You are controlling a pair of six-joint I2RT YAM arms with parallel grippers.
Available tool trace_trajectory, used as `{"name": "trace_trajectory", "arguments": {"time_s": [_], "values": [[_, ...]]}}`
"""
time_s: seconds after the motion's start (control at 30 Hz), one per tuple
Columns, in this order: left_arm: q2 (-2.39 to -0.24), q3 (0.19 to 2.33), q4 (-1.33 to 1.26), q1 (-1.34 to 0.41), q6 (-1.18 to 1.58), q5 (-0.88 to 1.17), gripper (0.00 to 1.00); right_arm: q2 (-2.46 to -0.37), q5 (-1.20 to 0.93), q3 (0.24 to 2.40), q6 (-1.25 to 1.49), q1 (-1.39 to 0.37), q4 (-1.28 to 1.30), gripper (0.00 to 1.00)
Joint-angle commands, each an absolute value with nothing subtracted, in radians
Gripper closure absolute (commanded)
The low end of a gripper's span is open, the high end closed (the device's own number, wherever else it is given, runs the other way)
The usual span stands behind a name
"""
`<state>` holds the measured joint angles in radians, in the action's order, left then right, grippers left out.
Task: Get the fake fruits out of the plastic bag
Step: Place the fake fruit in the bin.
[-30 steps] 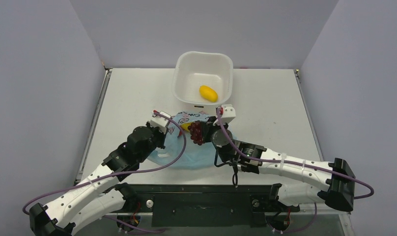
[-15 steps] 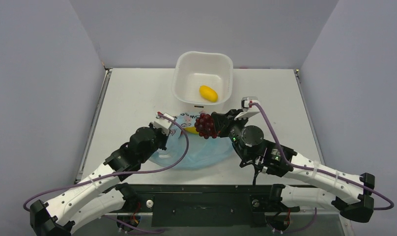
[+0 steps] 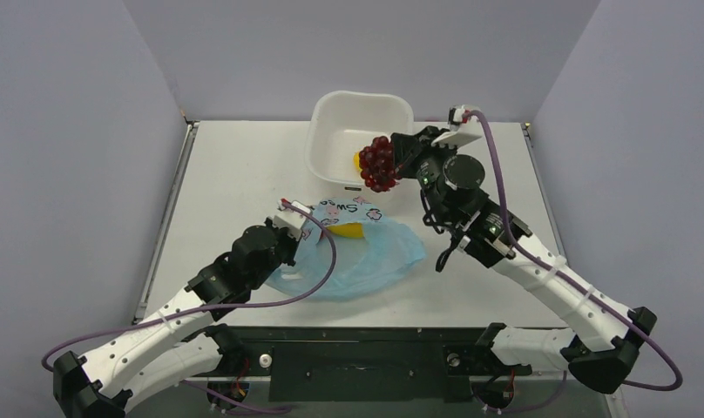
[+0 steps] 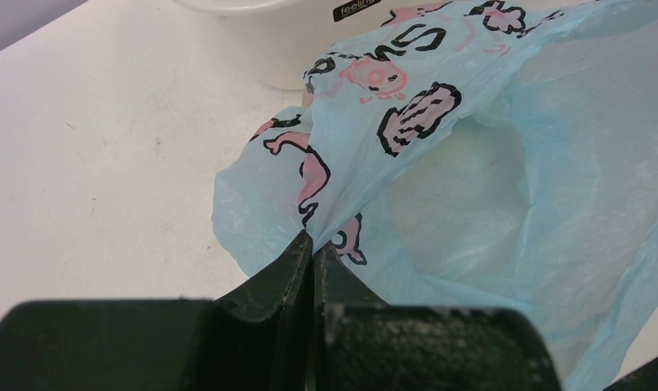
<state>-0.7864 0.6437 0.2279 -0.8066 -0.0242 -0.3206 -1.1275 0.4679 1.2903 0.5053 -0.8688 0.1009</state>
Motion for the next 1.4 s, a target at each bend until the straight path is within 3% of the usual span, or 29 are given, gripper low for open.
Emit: {"name": "trace_trajectory", "arguments": {"time_s": [0.0, 0.37, 0.6, 0.97, 1.37], "values": [[-0.793, 0.641, 0.196, -0.817, -0.038, -0.346, 1.0, -1.229, 0.338, 1.369, 0.511, -0.749, 0.017, 1.0], [-0.823, 0.646, 0.185, -0.822, -0.046, -0.343, 1.0, -1.672, 0.187, 1.62, 0.592, -0.517, -0.058, 1.0], [-0.823, 0.648, 0.178, -0.823, -0.052, -0.336, 1.0, -1.956, 0.162, 1.836, 0.57, -0.5, 0.047, 1.0], [-0.817, 0.65, 0.177, -0.825, -0.056, -0.333, 1.0, -2.209, 0.206, 1.968, 0.467, -0.533, 0.171, 1.0], [-0.814, 0.647, 0.179, -0.831, -0.058, -0.334, 1.0, -2.238, 0.24, 2.045, 0.371, -0.561, 0.303, 0.72]]}}
